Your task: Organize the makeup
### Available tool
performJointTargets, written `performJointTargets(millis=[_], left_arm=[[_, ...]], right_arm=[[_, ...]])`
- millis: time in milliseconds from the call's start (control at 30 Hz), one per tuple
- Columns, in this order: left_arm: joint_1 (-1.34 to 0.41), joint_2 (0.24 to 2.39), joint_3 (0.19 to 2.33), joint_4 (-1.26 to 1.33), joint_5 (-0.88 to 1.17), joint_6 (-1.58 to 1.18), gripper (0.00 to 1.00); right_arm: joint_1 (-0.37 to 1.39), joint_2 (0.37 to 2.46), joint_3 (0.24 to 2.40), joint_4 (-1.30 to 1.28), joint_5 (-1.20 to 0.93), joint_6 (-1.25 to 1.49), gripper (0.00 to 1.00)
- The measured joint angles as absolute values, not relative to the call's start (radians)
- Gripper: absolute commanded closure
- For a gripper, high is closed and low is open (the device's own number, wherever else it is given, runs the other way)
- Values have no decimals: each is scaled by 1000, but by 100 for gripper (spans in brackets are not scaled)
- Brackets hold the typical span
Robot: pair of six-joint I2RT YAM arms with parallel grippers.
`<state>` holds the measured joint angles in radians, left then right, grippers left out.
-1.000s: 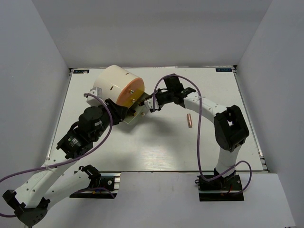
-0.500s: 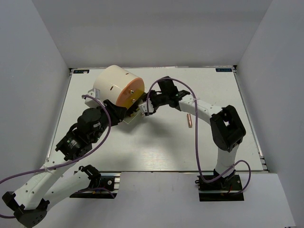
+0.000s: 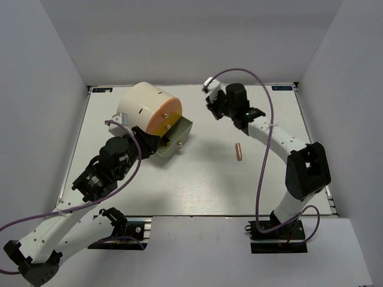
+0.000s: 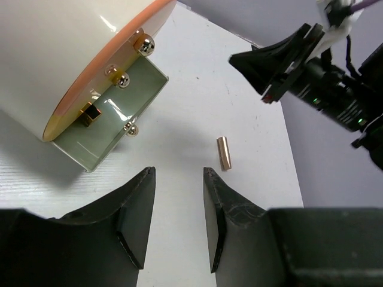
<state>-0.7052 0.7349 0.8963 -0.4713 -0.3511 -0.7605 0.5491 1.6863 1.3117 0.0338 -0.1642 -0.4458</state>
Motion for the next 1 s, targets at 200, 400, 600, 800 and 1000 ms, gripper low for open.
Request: performJointTargets(millis=[200, 400, 600, 800, 1000], left_arm=[[-705, 736, 891, -466, -350, -760, 52], [-705, 734, 883, -455, -344, -760, 52], [-705, 744, 872, -441, -326, -761, 52], [-705, 752, 872, -440, -324, -760, 52], [-705, 763, 872, -436, -324, -760, 52]], right_arm=[[338, 1684, 1243, -195, -157, -67, 29], [269, 1680, 1064, -381, -176, 39, 18], [260, 1682, 1038, -419, -166, 44, 36], [262, 1741, 1048, -412, -130, 41, 45], [269, 1771, 1073, -375, -83, 22, 70]])
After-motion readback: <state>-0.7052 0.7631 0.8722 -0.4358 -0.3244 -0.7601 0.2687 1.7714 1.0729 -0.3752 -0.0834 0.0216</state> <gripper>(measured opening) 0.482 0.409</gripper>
